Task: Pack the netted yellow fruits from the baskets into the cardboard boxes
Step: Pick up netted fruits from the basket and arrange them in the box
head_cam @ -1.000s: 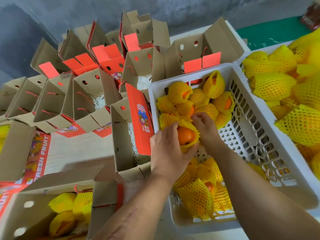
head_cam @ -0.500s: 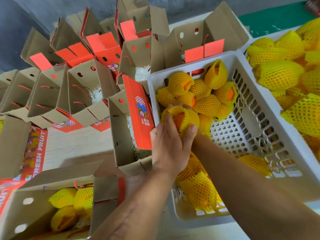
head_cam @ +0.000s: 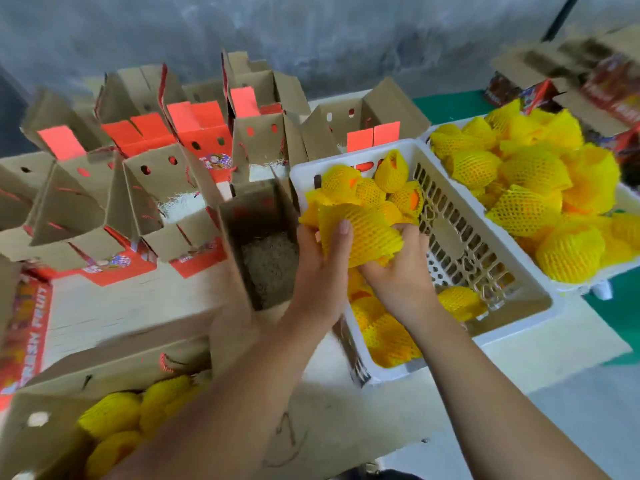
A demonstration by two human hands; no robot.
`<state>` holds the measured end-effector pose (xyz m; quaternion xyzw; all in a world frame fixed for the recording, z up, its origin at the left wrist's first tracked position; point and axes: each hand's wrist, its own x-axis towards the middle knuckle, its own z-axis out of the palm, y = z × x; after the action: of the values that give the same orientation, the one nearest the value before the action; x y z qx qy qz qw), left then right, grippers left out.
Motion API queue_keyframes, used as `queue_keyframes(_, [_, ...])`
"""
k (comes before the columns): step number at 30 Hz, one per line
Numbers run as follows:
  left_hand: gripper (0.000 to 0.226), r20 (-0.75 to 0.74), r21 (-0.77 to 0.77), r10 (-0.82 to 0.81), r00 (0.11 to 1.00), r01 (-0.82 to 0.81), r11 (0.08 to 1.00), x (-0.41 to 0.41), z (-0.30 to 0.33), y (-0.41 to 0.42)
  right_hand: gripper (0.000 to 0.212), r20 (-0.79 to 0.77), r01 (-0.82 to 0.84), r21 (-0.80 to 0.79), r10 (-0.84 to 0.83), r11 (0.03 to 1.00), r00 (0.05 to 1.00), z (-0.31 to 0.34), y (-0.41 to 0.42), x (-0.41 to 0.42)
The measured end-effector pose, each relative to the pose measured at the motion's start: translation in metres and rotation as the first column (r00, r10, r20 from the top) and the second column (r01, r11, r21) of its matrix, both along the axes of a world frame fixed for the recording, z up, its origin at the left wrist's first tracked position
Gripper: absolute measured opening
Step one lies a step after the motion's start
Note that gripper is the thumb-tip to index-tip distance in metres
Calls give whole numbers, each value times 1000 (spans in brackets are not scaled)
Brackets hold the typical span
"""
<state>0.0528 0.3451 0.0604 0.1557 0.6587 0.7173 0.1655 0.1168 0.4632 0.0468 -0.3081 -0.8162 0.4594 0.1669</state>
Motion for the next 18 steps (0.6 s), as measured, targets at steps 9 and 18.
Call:
queue_keyframes(9, [103,278,109,48,959,-81,991,-17,-12,-188,44,-277,-105,2,101,994,956,17,-181,-11])
queue_keyframes(18, [64,412,-77,270,871,-262,962,-56,-54,-372,49,-69,-376,-201,369,905,927,-25,-311,-48])
